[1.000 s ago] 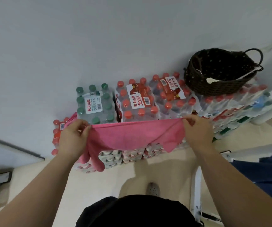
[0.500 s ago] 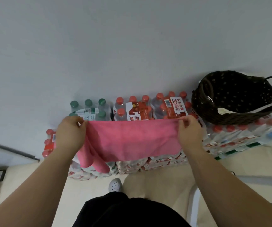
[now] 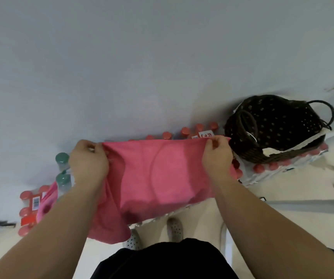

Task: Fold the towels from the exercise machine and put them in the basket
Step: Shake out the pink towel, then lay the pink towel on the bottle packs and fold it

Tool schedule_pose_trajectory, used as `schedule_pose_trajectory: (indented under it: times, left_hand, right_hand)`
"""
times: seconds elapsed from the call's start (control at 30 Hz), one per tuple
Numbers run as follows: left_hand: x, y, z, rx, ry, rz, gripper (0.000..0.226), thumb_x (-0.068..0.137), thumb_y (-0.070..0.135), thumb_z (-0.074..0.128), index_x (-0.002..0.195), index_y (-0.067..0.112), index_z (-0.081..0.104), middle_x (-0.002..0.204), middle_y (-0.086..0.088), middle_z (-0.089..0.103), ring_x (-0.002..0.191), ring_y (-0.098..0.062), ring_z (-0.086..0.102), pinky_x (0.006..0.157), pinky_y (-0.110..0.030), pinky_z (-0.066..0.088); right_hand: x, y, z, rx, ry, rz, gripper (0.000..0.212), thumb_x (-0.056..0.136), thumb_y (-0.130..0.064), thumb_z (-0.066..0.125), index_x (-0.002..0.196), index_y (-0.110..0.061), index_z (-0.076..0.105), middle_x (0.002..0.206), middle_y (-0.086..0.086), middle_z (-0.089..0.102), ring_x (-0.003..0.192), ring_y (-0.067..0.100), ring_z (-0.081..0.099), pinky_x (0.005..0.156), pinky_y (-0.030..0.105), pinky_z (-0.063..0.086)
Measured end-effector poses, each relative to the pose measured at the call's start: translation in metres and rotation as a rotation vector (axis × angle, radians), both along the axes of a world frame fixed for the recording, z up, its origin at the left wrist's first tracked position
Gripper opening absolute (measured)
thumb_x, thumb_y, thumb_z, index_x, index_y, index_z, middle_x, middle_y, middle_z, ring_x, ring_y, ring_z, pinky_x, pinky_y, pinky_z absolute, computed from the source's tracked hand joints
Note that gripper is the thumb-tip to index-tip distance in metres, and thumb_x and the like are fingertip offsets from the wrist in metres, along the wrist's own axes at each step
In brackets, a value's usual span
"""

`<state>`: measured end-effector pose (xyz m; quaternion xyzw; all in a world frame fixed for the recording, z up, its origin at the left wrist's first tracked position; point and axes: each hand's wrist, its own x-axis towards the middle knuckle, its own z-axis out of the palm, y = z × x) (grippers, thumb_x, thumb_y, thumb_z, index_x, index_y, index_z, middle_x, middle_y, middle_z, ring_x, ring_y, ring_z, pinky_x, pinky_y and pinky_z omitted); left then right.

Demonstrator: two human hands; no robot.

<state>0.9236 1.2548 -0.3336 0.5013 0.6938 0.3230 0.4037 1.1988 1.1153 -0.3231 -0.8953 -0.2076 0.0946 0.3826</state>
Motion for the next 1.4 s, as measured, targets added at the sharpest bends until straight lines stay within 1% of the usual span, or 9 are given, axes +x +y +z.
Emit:
schedule_pose_trajectory:
  times: [0.13, 0.2, 0.27, 0.33, 0.43, 0.67, 0.93, 1.07, 1.4]
  left_hand:
    - [0.023, -0.006, 0.004, 0.18, 0.208, -0.11, 0.007, 0.092, 0.024, 0.054, 0.092, 0.018, 0.057, 0.082, -0.007, 0.07, 0.079, -0.032, 0.066, 0.076, -0.044, 0.053]
    - [0.034, -0.014, 0.005, 0.203, 0.237, -0.199, 0.022, 0.092, 0.017, 0.055, 0.114, 0.016, 0.054, 0.099, -0.007, 0.067, 0.09, -0.03, 0.063, 0.082, -0.043, 0.051]
    - [0.042, -0.027, 0.0, 0.215, 0.293, -0.313, 0.041, 0.088, 0.025, 0.055, 0.127, 0.014, 0.05, 0.116, -0.013, 0.065, 0.104, -0.035, 0.061, 0.093, -0.048, 0.049]
    - [0.052, -0.048, -0.008, 0.239, 0.478, -0.469, 0.06, 0.086, 0.044, 0.049, 0.134, 0.009, 0.05, 0.132, -0.019, 0.058, 0.121, -0.041, 0.053, 0.104, -0.056, 0.041]
    - [0.072, -0.079, -0.015, 0.194, 0.663, -0.648, 0.076, 0.089, 0.068, 0.034, 0.149, 0.022, 0.036, 0.16, -0.009, 0.029, 0.148, -0.036, 0.021, 0.117, -0.058, 0.015]
    - [0.092, -0.077, -0.04, 0.132, 0.867, -0.785, 0.084, 0.086, 0.08, 0.011, 0.157, 0.037, -0.003, 0.166, -0.001, -0.013, 0.151, -0.032, -0.013, 0.119, -0.062, -0.001]
    - [0.087, -0.087, -0.031, 0.172, 0.86, -0.673, 0.075, 0.092, 0.072, 0.024, 0.157, 0.035, 0.014, 0.166, -0.003, 0.008, 0.153, -0.029, 0.002, 0.119, -0.056, -0.001]
    - [0.049, -0.107, -0.022, 0.21, 0.882, -0.426, 0.062, 0.09, 0.046, 0.04, 0.144, 0.017, 0.045, 0.153, -0.013, 0.041, 0.143, -0.039, 0.03, 0.116, -0.062, 0.021]
    - [-0.015, -0.122, -0.016, 0.138, 0.858, -0.034, 0.049, 0.084, 0.038, 0.057, 0.123, 0.01, 0.064, 0.114, -0.016, 0.065, 0.107, -0.04, 0.057, 0.093, -0.051, 0.045]
  right_hand:
    - [0.009, 0.028, -0.008, 0.105, -0.019, 0.156, 0.012, 0.094, -0.022, 0.055, 0.101, -0.03, 0.062, 0.106, -0.005, 0.066, 0.102, 0.021, 0.063, 0.083, 0.018, 0.038]
    - [0.012, 0.031, -0.017, -0.053, -0.09, 0.343, 0.04, 0.094, -0.032, 0.057, 0.133, -0.026, 0.05, 0.136, 0.007, 0.056, 0.129, 0.032, 0.049, 0.108, 0.033, 0.038]
    - [0.015, 0.025, -0.029, -0.374, -0.166, 0.494, 0.079, 0.095, -0.057, 0.046, 0.157, -0.027, 0.009, 0.163, 0.011, 0.022, 0.148, 0.039, 0.019, 0.122, 0.051, 0.014]
    - [0.018, 0.016, -0.039, -0.584, -0.26, 0.59, 0.086, 0.091, -0.074, 0.025, 0.156, -0.033, -0.013, 0.167, 0.011, -0.002, 0.151, 0.041, 0.0, 0.121, 0.057, 0.001]
    - [0.024, 0.008, -0.044, -0.683, -0.329, 0.711, 0.082, 0.086, -0.082, 0.007, 0.155, -0.041, -0.013, 0.164, 0.012, -0.02, 0.149, 0.044, -0.014, 0.118, 0.063, -0.007]
    - [0.042, 0.005, -0.046, -0.72, -0.326, 0.697, 0.095, 0.081, -0.085, 0.003, 0.155, -0.03, -0.019, 0.16, 0.024, -0.022, 0.147, 0.046, -0.019, 0.119, 0.063, -0.004]
    - [0.009, 0.016, -0.026, -0.604, -0.464, 1.009, 0.089, 0.088, -0.079, 0.004, 0.155, -0.026, -0.02, 0.158, 0.023, -0.029, 0.143, 0.045, -0.032, 0.113, 0.068, -0.013]
    - [-0.017, 0.02, -0.031, -0.527, -0.476, 1.202, 0.085, 0.089, -0.078, 0.005, 0.156, -0.03, -0.014, 0.16, 0.015, -0.03, 0.142, 0.039, -0.036, 0.112, 0.068, -0.014]
    - [-0.021, 0.02, -0.045, -0.566, -0.546, 1.275, 0.079, 0.09, -0.078, 0.0, 0.155, -0.036, -0.013, 0.162, 0.011, -0.026, 0.146, 0.04, -0.028, 0.113, 0.068, -0.011]
